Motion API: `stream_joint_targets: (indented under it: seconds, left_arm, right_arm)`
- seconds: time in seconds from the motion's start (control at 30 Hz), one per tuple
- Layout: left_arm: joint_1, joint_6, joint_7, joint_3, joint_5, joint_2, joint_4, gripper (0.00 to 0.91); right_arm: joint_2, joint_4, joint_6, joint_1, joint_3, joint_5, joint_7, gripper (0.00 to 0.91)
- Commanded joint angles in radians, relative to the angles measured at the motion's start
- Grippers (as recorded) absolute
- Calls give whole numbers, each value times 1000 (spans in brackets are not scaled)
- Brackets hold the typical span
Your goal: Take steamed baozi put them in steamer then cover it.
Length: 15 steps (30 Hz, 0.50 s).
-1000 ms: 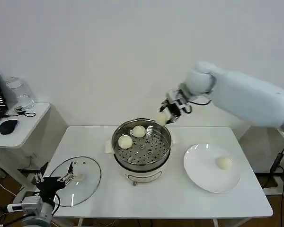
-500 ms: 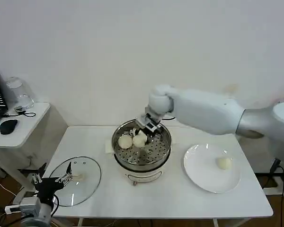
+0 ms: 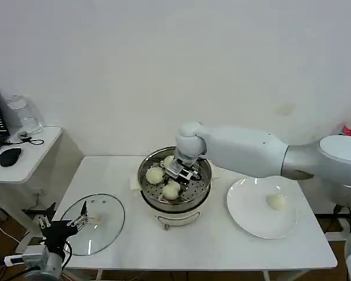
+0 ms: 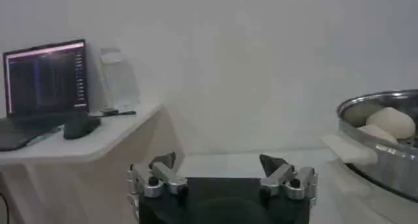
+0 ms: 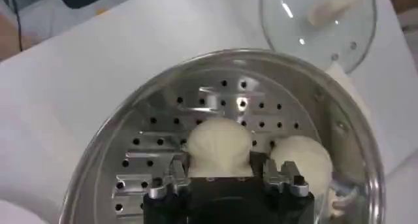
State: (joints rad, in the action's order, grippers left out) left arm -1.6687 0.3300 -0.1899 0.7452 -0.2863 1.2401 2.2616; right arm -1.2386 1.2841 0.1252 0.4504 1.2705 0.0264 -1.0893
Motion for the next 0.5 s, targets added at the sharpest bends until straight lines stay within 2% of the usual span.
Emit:
stream_joint_targets:
  seconds: [0.03, 0.27, 0.43, 0.5]
  left_arm:
    - [4, 0, 0, -2, 1, 2, -2, 907]
    - [9, 1, 1, -3, 2, 0, -3, 907]
    - [12, 2, 1, -8, 5, -3, -4, 907]
    - [14, 2, 2, -11, 5, -5, -3, 907]
  right_arm:
    - [-2, 5, 34, -8, 7, -17, 1, 907]
    - [19, 9, 39, 40, -1, 4, 7, 907]
    - [58, 22, 38, 86, -3, 10, -13, 907]
    - [94, 26, 26, 106, -17, 58, -7, 907]
